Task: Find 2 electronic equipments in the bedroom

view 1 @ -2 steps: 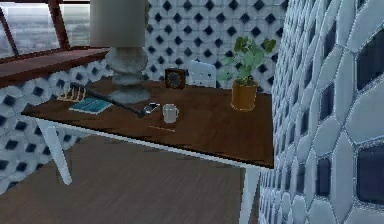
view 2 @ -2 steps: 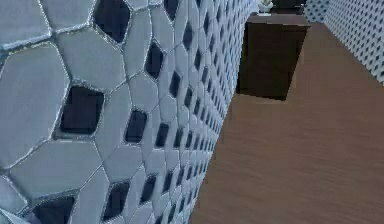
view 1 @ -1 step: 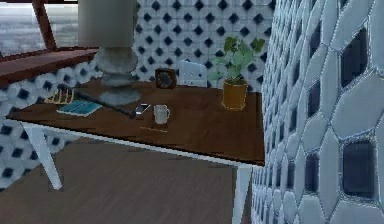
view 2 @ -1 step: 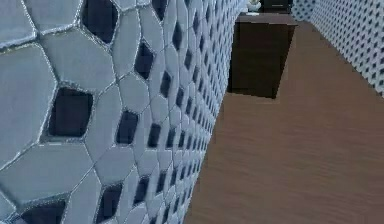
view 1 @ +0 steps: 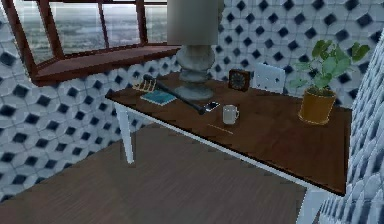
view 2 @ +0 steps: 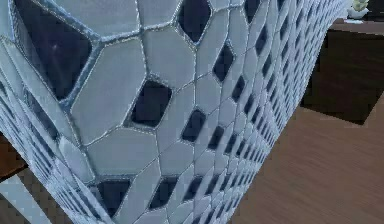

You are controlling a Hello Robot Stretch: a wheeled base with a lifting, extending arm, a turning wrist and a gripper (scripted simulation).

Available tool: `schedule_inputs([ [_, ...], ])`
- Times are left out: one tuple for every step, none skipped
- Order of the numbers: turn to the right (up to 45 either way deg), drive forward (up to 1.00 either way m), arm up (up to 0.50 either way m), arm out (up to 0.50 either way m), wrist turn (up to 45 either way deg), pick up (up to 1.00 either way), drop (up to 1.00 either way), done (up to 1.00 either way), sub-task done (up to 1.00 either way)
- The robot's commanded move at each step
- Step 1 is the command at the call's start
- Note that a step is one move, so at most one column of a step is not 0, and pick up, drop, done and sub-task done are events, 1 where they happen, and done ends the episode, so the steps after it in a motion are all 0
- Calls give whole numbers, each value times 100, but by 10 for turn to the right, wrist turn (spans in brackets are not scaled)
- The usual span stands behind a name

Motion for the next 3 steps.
schedule_inputs([
  [0, 10, 0, 0, 0, 0, 0, 0, 0],
  [240, 0, 0, 0, 0, 0, 0, 0, 0],
  [0, 50, 0, 0, 0, 0, 0, 0, 0],
])
